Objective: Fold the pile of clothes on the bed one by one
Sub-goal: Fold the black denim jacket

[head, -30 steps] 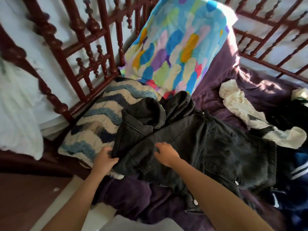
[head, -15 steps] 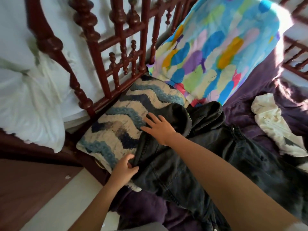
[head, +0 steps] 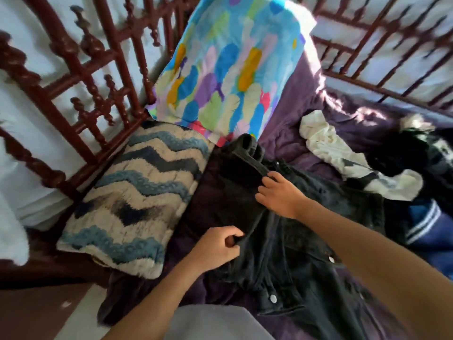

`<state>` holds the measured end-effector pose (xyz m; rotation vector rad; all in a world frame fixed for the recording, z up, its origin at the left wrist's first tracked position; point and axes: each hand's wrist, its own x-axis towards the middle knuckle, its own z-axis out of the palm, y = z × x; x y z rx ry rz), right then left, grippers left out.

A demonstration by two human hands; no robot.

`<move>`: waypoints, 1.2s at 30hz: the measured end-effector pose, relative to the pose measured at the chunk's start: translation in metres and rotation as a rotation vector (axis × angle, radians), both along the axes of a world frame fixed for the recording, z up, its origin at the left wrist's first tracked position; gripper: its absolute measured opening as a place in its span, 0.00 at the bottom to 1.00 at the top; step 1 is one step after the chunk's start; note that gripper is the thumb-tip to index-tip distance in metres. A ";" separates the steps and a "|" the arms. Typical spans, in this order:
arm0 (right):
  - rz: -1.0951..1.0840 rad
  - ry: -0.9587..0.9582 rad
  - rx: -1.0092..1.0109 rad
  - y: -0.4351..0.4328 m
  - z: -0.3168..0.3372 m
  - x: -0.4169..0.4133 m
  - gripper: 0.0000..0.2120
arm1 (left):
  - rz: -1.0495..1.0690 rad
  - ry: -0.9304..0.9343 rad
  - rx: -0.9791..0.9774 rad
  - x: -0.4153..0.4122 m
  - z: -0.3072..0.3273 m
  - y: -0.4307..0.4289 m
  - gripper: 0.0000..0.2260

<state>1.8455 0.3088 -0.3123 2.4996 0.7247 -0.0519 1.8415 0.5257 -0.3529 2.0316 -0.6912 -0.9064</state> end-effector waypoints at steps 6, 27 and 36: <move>-0.300 -0.148 0.032 -0.092 -0.010 -0.161 0.11 | -0.432 0.046 -0.048 -0.086 0.000 -0.111 0.14; -1.064 0.553 0.279 -0.158 -0.115 -0.318 0.26 | -0.723 -0.689 0.535 -0.132 -0.071 -0.124 0.33; -0.645 -0.361 0.267 -0.191 -0.044 -0.342 0.15 | -0.899 -0.821 0.083 -0.142 -0.042 -0.136 0.32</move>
